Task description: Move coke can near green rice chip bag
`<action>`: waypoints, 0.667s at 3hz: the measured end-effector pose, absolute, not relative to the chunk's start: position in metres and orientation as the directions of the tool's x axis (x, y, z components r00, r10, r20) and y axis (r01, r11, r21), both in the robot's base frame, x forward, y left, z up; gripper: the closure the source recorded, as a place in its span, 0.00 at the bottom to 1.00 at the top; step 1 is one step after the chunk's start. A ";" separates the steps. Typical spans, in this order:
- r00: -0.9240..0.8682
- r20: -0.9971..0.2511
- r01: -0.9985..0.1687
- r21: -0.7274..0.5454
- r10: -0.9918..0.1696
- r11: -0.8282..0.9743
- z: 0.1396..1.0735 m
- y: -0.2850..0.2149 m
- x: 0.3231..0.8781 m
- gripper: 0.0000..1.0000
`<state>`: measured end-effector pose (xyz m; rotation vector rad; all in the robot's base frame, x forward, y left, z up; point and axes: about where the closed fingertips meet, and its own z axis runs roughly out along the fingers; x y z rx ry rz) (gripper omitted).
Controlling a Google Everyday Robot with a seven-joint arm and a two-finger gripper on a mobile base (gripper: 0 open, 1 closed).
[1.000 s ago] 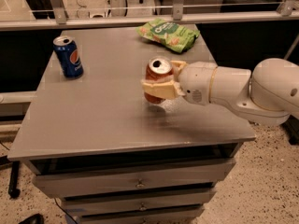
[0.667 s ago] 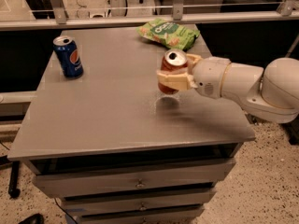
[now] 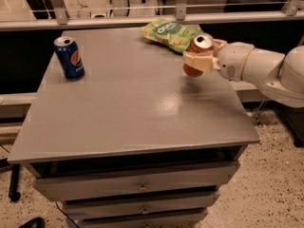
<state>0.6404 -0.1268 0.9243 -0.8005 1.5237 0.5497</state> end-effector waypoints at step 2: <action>-0.017 -0.980 -0.741 -0.121 -0.198 0.660 0.931 -0.161 0.720 1.00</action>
Offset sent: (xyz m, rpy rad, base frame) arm 0.1262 -0.0621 0.0062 -0.0497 0.0507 -0.0564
